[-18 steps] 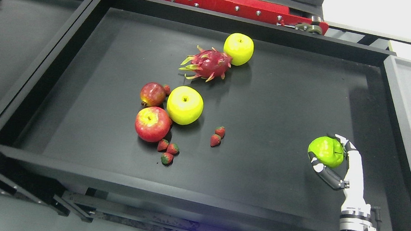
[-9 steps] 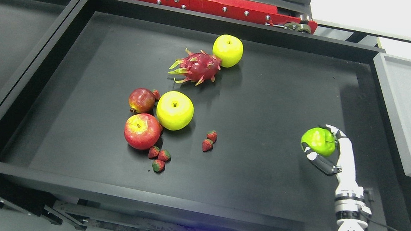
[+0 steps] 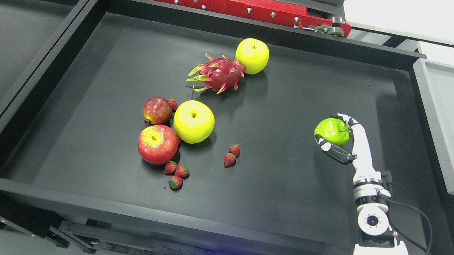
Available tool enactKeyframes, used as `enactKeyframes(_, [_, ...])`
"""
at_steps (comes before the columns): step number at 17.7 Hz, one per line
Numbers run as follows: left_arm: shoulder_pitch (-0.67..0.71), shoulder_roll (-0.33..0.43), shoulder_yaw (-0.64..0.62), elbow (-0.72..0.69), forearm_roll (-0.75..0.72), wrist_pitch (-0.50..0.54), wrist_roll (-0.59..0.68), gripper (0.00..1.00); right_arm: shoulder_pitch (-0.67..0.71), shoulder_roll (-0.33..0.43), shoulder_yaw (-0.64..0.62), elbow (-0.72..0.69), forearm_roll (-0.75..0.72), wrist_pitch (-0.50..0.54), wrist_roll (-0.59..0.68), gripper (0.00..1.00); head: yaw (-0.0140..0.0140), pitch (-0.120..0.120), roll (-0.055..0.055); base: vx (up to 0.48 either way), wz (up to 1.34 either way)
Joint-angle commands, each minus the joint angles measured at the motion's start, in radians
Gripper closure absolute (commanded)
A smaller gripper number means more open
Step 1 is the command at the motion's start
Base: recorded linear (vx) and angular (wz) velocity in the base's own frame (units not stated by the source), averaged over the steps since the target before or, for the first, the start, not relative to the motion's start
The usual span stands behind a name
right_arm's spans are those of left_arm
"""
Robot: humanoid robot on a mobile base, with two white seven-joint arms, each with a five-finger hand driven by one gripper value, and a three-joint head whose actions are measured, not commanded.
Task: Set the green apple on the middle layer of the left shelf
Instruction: 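Lower the green apple onto the shelf tray beside the other fruit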
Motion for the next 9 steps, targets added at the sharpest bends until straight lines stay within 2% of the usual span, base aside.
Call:
enactKeyframes(1, [0.000,0.017,-0.001,0.000,0.000,-0.001,0.000,0.00,-0.121,0.009,0.103,0.266,0.006,0.000,-0.002,0.98,0.0000,0.000,0.000,-0.003,-0.01])
enactKeyframes(2, [0.000,0.017,-0.001,0.000,0.000,-0.001,0.000,0.00,-0.130,0.016,0.103,0.268,0.006,0.000,-0.002,0.96,0.0000,0.000,0.000,0.000,0.00])
enactKeyframes(3, [0.000,0.017,-0.001,0.000,0.000,-0.001,0.000,0.00,-0.136,0.025,0.102,0.271,0.006,0.006,-0.002,0.88,0.0000,0.000,0.000,0.000,0.00])
enactKeyframes(4, [0.000,0.017,0.002,0.000,0.000,-0.001,0.000,0.00,-0.135,0.034,0.089,0.274,-0.003,0.014,-0.003,0.66,0.0000,0.000,0.000,0.000,0.00])
enactKeyframes(6, [0.000,0.017,0.002,0.000,0.000,-0.001,0.000,0.00,-0.129,0.039,0.074,0.272,-0.040,0.009,-0.003,0.00,0.0000,0.000,0.000,0.000,0.00])
enactKeyframes(9, [0.000,0.017,0.002,0.000,0.000,-0.001,0.000,0.00,-0.121,0.042,0.078,0.263,-0.099,0.002,-0.002,0.00,0.0000,0.000,0.000,0.000,0.00])
